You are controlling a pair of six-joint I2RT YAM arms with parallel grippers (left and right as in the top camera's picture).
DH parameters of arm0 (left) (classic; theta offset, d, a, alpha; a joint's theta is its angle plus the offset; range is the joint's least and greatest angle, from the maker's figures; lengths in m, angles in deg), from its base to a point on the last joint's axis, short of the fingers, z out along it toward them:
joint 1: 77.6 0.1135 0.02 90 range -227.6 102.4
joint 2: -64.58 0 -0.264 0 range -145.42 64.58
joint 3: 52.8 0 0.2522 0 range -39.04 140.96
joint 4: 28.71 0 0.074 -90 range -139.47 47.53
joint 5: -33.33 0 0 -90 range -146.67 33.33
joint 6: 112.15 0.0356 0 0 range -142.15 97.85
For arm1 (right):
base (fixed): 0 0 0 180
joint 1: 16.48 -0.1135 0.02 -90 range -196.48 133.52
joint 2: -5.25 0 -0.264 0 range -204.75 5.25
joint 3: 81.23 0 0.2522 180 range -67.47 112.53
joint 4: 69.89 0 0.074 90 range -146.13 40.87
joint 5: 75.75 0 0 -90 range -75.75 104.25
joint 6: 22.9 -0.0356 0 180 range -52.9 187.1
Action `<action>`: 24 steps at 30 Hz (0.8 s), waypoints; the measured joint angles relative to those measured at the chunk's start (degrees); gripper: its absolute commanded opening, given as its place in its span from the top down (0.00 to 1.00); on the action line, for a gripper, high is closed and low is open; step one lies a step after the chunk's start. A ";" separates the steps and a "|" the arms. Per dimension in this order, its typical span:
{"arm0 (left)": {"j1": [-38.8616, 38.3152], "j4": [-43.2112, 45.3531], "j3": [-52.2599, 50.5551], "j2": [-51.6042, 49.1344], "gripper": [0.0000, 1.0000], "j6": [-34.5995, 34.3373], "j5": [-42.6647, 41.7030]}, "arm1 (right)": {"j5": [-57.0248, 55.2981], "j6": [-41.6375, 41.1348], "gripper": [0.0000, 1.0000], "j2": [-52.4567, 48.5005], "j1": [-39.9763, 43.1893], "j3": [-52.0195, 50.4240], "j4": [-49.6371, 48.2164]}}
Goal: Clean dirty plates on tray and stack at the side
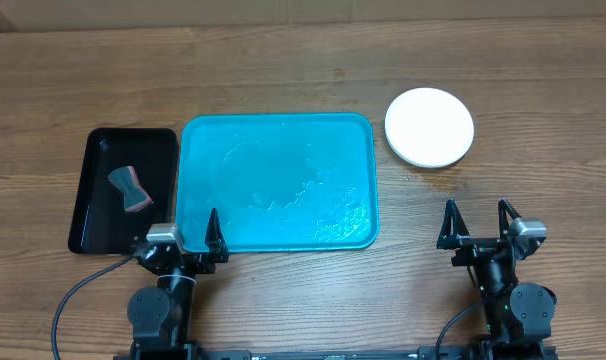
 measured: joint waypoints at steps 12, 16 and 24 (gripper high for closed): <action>-0.55 -0.09 0.00 1.29 0.00 4.37 0.09 | 0.02 0.00 0.00 0.00 0.00 0.00 -0.04; -1.27 -0.13 0.00 1.29 0.00 7.32 0.24 | 0.02 0.02 0.00 0.00 0.00 0.00 -0.02; -1.27 -0.17 0.00 1.29 0.00 7.74 0.68 | 0.02 0.00 0.00 0.00 0.00 0.00 -0.02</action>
